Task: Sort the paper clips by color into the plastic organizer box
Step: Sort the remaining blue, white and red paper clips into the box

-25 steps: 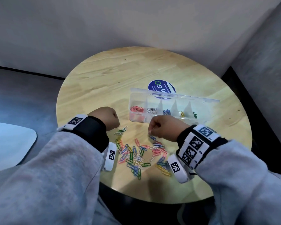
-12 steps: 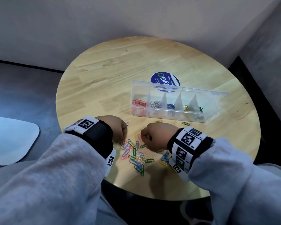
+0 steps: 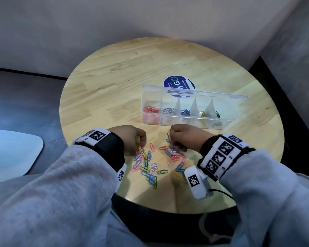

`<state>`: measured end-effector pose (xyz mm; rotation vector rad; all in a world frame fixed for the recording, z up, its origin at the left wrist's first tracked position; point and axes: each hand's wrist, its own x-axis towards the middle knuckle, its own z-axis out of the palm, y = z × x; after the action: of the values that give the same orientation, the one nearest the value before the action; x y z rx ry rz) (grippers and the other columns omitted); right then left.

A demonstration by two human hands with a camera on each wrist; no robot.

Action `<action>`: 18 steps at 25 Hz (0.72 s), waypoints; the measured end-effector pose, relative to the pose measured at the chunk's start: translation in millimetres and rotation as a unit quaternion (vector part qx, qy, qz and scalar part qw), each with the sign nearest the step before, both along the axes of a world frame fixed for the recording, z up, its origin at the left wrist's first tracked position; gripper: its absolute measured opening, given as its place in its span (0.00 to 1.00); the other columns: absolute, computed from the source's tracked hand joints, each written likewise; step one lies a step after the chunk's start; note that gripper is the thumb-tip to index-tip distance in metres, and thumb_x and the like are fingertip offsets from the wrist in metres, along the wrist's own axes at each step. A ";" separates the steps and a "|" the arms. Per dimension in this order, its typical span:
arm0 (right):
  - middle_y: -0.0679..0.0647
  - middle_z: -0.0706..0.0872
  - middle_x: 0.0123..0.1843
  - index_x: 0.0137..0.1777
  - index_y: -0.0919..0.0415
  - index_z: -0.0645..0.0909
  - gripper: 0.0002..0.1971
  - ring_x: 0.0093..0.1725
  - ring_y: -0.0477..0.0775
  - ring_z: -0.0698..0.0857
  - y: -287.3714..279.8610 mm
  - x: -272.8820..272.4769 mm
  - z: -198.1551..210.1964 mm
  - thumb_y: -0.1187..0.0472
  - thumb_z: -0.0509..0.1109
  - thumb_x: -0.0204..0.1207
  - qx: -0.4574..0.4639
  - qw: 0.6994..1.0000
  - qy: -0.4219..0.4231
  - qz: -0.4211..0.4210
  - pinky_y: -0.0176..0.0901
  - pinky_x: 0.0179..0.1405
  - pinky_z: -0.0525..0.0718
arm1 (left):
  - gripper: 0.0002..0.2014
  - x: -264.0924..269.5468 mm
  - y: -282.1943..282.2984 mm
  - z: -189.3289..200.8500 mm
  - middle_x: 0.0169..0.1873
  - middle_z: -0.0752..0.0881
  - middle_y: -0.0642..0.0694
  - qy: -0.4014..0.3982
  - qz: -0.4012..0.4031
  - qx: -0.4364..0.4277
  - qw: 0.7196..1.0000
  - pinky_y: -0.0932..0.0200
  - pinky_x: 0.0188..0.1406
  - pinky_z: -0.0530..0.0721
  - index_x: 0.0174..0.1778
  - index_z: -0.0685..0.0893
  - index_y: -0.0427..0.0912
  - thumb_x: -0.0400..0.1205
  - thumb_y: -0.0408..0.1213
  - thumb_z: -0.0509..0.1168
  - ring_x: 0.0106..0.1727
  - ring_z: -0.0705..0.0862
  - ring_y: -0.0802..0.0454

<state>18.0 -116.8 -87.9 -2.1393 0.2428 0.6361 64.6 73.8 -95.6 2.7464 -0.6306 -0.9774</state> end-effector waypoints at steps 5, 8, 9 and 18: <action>0.62 0.77 0.31 0.26 0.63 0.65 0.18 0.26 0.53 0.76 -11.6 2.2 -2.2 0.79 0.58 0.74 0.162 0.978 -0.004 -0.131 0.32 0.16 0.76 | 0.13 1.2 -1.1 -3.3 0.31 0.78 0.56 0.007 -0.007 -0.021 1.000 0.56 0.41 0.77 0.32 0.74 0.54 0.67 0.31 0.68 0.39 0.78 0.50; 0.61 0.79 0.28 0.30 0.63 0.67 0.16 0.23 0.52 0.78 -12.6 -1.5 -7.6 0.80 0.60 0.74 0.161 0.980 -0.001 -0.116 0.35 0.20 0.80 | 0.11 1.6 -1.8 -0.9 0.32 0.79 0.56 -0.007 0.000 -0.016 1.000 0.57 0.41 0.76 0.34 0.74 0.52 0.69 0.32 0.69 0.41 0.79 0.51; 0.59 0.79 0.26 0.33 0.63 0.71 0.14 0.22 0.53 0.78 -12.1 -2.8 -10.5 0.81 0.60 0.74 0.159 0.982 0.005 -0.098 0.37 0.21 0.80 | 0.11 0.9 -2.1 -0.2 0.32 0.79 0.57 -0.008 0.004 -0.012 1.000 0.58 0.40 0.75 0.34 0.75 0.52 0.69 0.32 0.69 0.40 0.79 0.51; 0.60 0.79 0.28 0.33 0.63 0.72 0.15 0.23 0.51 0.77 -5.5 -15.9 -7.0 0.80 0.54 0.74 0.161 0.983 0.087 0.001 0.39 0.22 0.76 | 0.07 5.4 1.7 28.9 0.29 0.84 0.55 0.043 0.074 -0.112 0.990 0.63 0.38 0.75 0.35 0.86 0.51 0.71 0.32 0.73 0.33 0.79 0.59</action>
<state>2.1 -122.2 -94.9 -1.7762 0.2160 0.8062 70.0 75.5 -66.7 2.4994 -0.4833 -0.9247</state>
